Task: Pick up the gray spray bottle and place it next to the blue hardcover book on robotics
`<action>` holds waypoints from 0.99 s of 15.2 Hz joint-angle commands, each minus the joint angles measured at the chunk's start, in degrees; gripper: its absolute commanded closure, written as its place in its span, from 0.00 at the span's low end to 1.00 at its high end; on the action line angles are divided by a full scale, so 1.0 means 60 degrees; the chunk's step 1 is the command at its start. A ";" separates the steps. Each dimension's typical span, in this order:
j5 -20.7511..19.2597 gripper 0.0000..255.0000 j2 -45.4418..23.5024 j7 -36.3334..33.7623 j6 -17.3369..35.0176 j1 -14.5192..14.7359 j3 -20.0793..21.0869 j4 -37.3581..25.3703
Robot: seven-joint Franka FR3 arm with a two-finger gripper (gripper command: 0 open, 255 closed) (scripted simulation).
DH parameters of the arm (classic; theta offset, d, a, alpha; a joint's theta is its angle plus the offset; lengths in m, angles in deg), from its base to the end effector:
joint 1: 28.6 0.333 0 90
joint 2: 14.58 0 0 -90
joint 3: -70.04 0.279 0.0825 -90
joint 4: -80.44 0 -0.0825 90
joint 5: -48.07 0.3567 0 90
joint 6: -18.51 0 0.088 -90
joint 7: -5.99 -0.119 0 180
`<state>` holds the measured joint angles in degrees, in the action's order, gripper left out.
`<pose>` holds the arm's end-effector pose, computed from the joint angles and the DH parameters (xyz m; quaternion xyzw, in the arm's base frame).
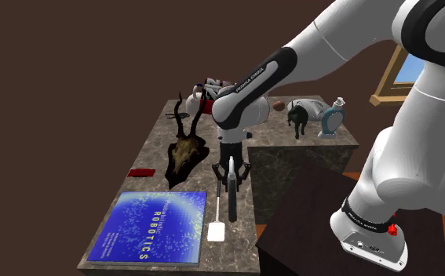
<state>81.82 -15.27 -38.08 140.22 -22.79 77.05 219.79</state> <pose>0.4138 0.1256 0.2560 -0.8585 0.4372 0.2390 0.1210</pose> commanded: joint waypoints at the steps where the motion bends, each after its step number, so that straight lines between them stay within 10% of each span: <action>1: 0.0089 1.00 -0.0189 0.0128 0.0251 0.0024 0.0024 0.0076; 12: 0.0241 1.00 -0.0618 0.0383 0.0685 0.0049 0.0053 0.0126; 13: 0.0241 0.00 -0.0618 0.0383 0.0685 0.0049 0.0053 0.0127; 15: 0.0241 0.00 -0.0618 0.0383 0.0686 0.0049 0.0053 0.0127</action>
<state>83.27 -18.97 -35.78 144.34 -22.49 77.37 220.55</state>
